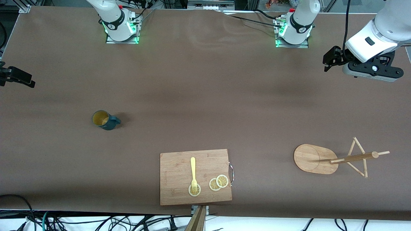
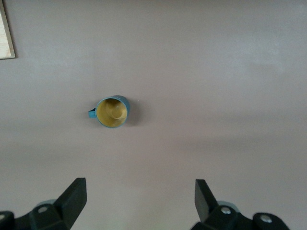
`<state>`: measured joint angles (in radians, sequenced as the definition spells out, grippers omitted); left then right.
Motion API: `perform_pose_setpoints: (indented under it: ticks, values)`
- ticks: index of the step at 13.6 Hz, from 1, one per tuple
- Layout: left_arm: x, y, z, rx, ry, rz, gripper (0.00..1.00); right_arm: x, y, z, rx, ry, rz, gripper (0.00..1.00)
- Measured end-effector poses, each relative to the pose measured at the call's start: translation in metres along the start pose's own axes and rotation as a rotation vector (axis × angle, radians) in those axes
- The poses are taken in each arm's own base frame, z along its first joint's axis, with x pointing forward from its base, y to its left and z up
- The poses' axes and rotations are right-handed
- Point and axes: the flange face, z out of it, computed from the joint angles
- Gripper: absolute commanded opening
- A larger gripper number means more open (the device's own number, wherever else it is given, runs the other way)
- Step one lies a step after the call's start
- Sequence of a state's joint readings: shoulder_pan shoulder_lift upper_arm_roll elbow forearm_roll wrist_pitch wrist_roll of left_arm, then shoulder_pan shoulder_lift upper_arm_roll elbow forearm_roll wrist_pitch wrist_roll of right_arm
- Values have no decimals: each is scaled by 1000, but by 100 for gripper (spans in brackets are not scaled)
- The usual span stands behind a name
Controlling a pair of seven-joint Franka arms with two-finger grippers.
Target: Pass cup and hang on rack
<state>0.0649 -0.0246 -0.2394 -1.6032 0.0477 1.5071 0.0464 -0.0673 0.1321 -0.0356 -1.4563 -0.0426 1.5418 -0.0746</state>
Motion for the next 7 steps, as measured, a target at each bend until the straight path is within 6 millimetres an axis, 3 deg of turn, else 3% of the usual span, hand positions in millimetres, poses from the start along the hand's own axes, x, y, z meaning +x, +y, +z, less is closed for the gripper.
perform_pose_setpoints:
  ticks: [7]
  values:
    - [0, 0, 1, -1, -8, 1, 100, 43, -7, 80, 2, -82, -16, 100]
